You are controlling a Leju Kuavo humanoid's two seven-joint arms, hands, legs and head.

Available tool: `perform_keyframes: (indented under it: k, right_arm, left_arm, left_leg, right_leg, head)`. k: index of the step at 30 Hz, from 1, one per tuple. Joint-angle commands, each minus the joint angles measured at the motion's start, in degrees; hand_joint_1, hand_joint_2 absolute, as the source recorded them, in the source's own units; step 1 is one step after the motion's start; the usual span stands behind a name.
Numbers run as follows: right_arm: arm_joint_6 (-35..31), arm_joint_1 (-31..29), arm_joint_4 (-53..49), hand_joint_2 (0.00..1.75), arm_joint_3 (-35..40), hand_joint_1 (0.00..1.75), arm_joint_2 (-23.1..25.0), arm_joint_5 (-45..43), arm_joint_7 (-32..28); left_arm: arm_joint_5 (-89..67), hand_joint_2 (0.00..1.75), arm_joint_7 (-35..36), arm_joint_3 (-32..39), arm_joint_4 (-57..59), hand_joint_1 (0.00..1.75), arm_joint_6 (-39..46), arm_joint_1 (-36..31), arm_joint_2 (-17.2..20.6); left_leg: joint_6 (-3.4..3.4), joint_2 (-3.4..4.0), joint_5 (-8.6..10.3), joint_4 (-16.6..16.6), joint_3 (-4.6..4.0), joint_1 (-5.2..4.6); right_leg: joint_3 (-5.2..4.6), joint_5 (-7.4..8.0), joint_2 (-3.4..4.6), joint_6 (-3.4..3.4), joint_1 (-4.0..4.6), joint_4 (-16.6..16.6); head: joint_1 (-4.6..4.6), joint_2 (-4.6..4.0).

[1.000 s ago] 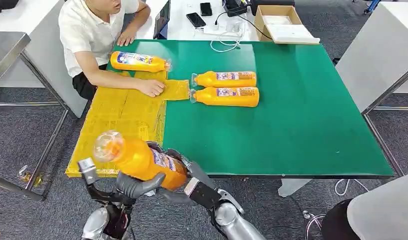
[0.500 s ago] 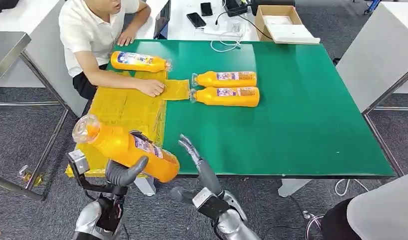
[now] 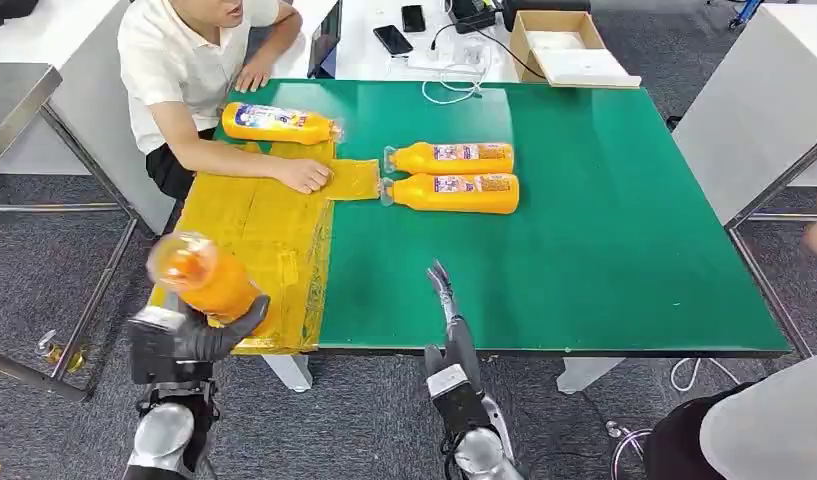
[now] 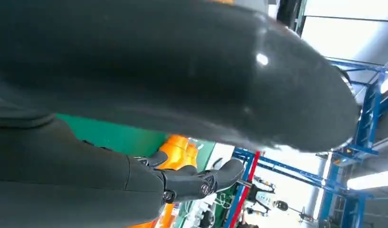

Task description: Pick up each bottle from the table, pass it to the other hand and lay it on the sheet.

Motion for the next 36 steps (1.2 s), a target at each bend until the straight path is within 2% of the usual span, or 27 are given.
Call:
perform_keyframes:
  k: [1,4,7,14,16,21,24,29,31,33,34,35,36]
  right_arm:
    - [-1.2,0.4,-2.1,0.00,-2.5,0.00,1.1,-0.3,-0.8]
    - [-0.8,0.2,-2.1,0.00,-2.0,0.00,1.9,-0.6,-0.8]
    - [0.3,-0.9,-0.9,0.00,-0.8,0.00,2.4,-0.9,-0.4]
    - [0.4,-1.0,-0.6,0.00,-0.8,0.00,2.3,-1.1,-0.4]
    - [1.2,-1.2,0.1,0.00,-0.4,0.00,2.5,-1.4,0.0]
    - [2.1,-1.7,2.7,0.00,1.2,0.00,2.9,-1.5,-0.1]
    - [1.8,-2.0,3.6,0.00,1.0,0.00,3.0,-1.7,0.0]
    - [1.7,-2.2,3.9,0.00,0.9,0.00,2.9,-1.7,0.0]
    - [1.0,-2.6,4.5,0.00,0.4,0.00,2.9,-1.7,-0.2]
    - [0.6,-3.4,5.9,0.00,-0.4,0.00,2.8,-1.9,-0.2]
    - [0.5,-3.7,6.5,0.00,-0.8,0.00,2.8,-2.0,-0.3]
    - [0.6,-4.0,7.1,0.00,-1.1,0.00,2.8,-2.0,-0.3]
    - [0.8,-4.3,7.9,0.00,-1.4,0.00,2.9,-2.0,-0.4]
  left_arm:
    - [-19.0,1.75,2.1,-4.7,14.6,1.75,5.9,-10.1,3.9]
    - [-33.8,1.75,7.6,-7.3,25.8,1.75,9.5,-16.3,4.2]
    - [-35.5,1.75,8.6,-6.7,38.3,1.75,7.5,-22.4,2.5]
    - [-35.7,1.75,7.9,-6.6,39.3,1.75,7.7,-22.6,2.4]
    - [-37.8,1.75,11.4,-7.1,43.1,1.75,5.4,-25.2,2.4]
    - [-48.5,1.75,19.5,-9.1,61.0,1.75,7.4,-35.5,1.1]
    - [-51.2,1.75,23.7,-9.3,64.8,1.75,6.8,-37.6,0.7]
    - [-51.7,1.75,24.0,-9.4,65.6,1.75,6.5,-37.6,0.5]
    - [-53.1,1.75,24.6,-9.8,67.4,1.75,3.5,-38.3,0.1]
    - [-55.4,1.75,26.0,-11.4,69.0,1.59,0.2,-39.2,-0.6]
    - [-55.7,1.75,26.5,-11.5,69.5,0.65,-1.8,-39.4,-1.0]
    - [-55.7,1.75,26.6,-11.3,69.9,0.12,-3.7,-39.5,-1.4]
    - [-55.6,1.75,27.0,-11.1,70.4,0.02,-5.9,-39.6,-1.7]
  left_leg:
    - [-0.12,-0.12,-0.01,-0.1,0.23,0.04]
    - [-0.12,-0.17,0.01,-0.1,0.22,0.05]
    - [-0.12,-0.23,0.05,-0.1,0.29,0.05]
    - [-0.12,0.05,-0.01,0.0,0.27,0.05]
    - [-0.14,0.06,-0.04,0.0,0.33,0.08]
    - [-0.12,-0.08,0.07,0.0,0.17,0.07]
    - [-0.12,0.01,0.08,0.0,0.18,0.06]
    - [-0.25,0.15,0.11,0.0,0.28,0.08]
    - [-0.23,0.13,0.14,0.0,0.23,0.05]
    - [-0.25,0.10,0.13,0.0,0.29,0.08]
    - [-0.22,0.09,0.16,0.0,0.20,0.05]
    - [-0.26,0.10,0.13,0.0,0.32,0.08]
    - [-0.26,0.14,0.12,0.0,0.34,0.08]
  right_leg:
    - [0.27,-0.07,-0.19,-0.17,0.06,0.0]
    - [0.27,-0.08,-0.24,-0.15,0.07,0.0]
    - [0.36,-0.07,-0.30,-0.17,0.07,-0.1]
    - [0.29,-0.03,-0.09,-0.18,0.06,0.0]
    - [0.35,-0.05,-0.07,-0.21,0.10,0.0]
    - [0.22,0.02,-0.15,-0.18,0.08,0.0]
    - [0.20,0.07,-0.06,-0.19,0.08,0.0]
    - [0.26,0.10,0.03,-0.29,0.09,0.0]
    - [0.21,0.12,0.03,-0.24,0.06,0.0]
    - [0.28,0.11,0.00,-0.26,0.08,0.0]
    - [0.19,0.13,0.01,-0.22,0.06,0.0]
    - [0.32,0.11,-0.01,-0.28,0.10,0.0]
    - [0.32,0.12,0.03,-0.28,0.09,0.0]
  head:
    - [-0.02,0.00]
    - [0.02,0.00]
    - [0.00,0.00]
    - [0.00,0.00]
    - [-0.02,0.00]
    - [0.00,0.00]
    - [0.00,0.00]
    - [0.00,0.00]
    - [0.00,0.00]
    - [0.00,0.00]
    - [-0.02,0.00]
    - [0.00,0.00]
    - [-0.02,0.00]
